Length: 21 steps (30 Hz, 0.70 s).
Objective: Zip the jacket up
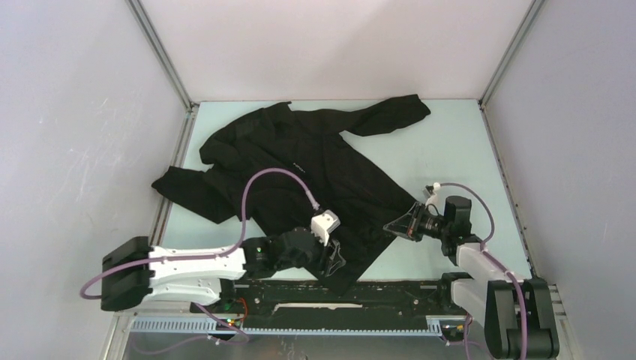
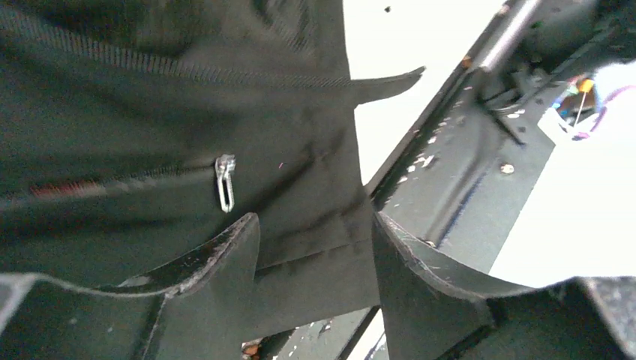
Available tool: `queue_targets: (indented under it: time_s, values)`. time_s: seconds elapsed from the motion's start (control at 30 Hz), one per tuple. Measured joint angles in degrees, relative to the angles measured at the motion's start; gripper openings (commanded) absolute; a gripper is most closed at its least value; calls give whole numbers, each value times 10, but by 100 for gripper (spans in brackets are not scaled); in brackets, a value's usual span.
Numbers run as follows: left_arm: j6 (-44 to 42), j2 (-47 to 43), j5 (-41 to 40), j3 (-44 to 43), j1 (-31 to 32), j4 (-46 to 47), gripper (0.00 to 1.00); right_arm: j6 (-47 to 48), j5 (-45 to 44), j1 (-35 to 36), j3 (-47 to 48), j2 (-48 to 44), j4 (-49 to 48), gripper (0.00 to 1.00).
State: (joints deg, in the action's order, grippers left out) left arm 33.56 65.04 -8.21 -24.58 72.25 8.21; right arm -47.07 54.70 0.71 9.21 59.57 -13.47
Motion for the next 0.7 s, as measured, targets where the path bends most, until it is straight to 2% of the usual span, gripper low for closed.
queue_targets:
  time_s: [0.07, 0.13, 0.3, 0.5, 0.7]
  values:
    - [-72, -35, 9, -53, 1, -70, 60, 22, -1, 0, 7, -22, 21, 0]
    - [-136, -57, 6, -103, 1, -100, 61, 42, -7, 0, 13, -52, 40, 0]
    - [-319, -91, 16, -135, -9, -68, 60, 66, -20, 0, 17, -99, 66, 0]
    - [-469, -8, 157, -223, -96, -162, 64, 71, -19, 0, 17, -100, 78, 0]
    - [-575, 71, 273, -275, -119, -223, 62, 71, -14, 0, 17, -99, 75, 0]
